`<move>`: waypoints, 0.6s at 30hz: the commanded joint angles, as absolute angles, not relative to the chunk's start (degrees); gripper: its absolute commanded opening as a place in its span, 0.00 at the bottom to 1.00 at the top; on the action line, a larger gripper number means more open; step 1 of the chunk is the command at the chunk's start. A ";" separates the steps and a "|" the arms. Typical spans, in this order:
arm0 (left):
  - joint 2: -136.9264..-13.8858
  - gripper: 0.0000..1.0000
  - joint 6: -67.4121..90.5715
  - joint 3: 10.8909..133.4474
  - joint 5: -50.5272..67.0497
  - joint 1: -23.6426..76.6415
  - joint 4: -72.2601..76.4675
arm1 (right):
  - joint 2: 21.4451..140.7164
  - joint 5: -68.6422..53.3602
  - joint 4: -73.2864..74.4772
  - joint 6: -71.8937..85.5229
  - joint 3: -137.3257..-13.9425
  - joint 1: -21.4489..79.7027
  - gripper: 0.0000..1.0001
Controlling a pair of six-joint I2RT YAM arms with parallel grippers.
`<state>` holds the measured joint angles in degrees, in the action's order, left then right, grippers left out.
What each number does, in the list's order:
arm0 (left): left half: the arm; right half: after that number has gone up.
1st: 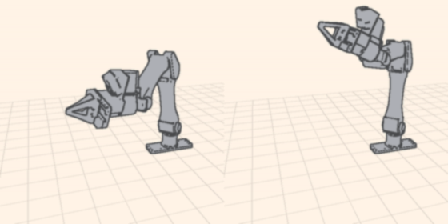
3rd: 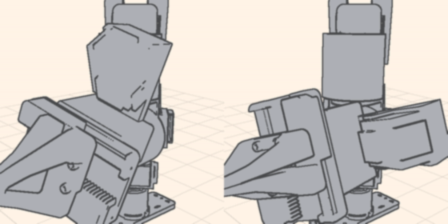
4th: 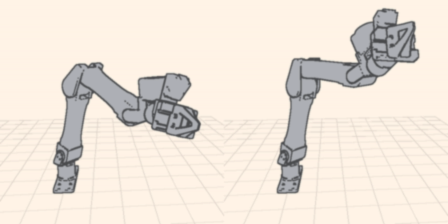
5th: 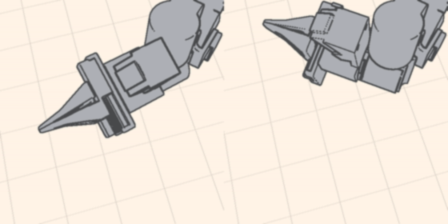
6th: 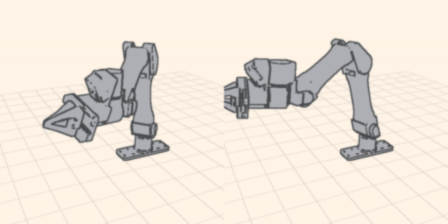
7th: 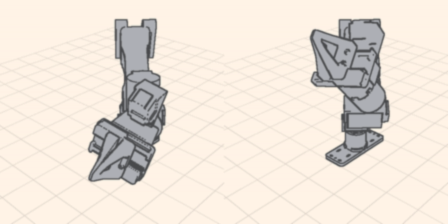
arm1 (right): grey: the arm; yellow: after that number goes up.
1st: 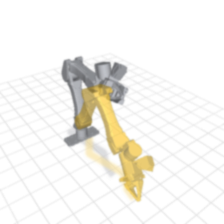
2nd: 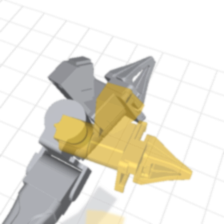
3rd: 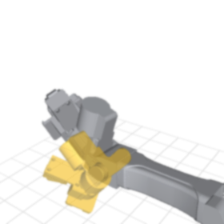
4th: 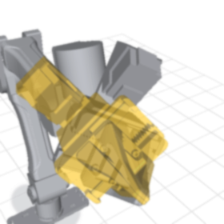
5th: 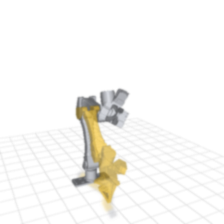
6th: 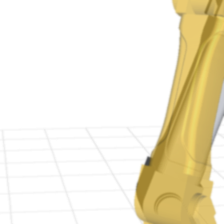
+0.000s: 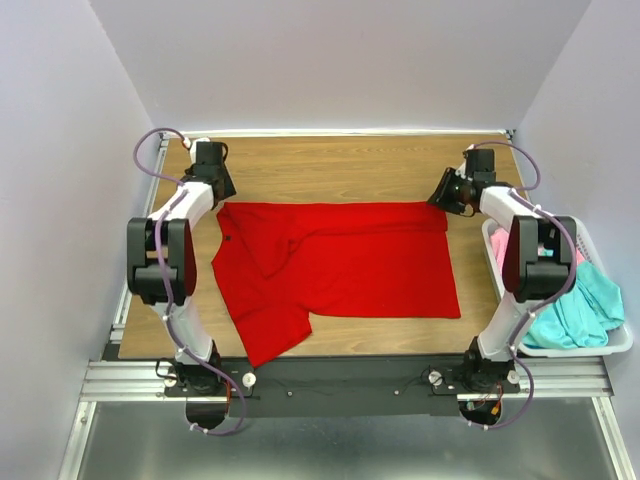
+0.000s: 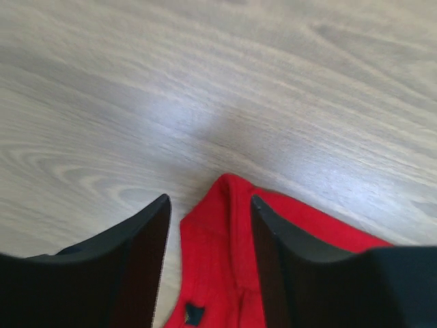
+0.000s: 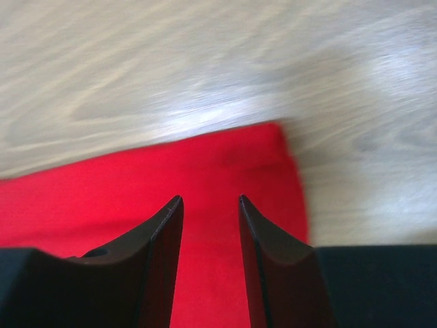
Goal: Fold and stack the t-shirts
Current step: Fold the tshirt
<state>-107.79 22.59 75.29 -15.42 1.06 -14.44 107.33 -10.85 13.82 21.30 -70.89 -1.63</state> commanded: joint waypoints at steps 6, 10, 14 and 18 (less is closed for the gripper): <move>-87.57 0.63 25.84 64.79 -13.81 2.81 -15.56 | 98.00 -21.88 11.79 29.42 -66.19 10.15 0.45; -80.54 0.63 25.14 55.84 -11.96 3.87 -15.38 | 99.83 -21.71 1.19 38.45 -63.90 21.60 0.41; -72.87 0.63 25.22 49.84 -11.86 4.04 -14.07 | 105.18 -17.50 -6.85 47.54 -64.24 31.10 0.40; -66.90 0.63 24.79 46.24 -12.56 4.04 -12.92 | 112.30 -12.05 -7.47 54.81 -68.81 38.57 0.40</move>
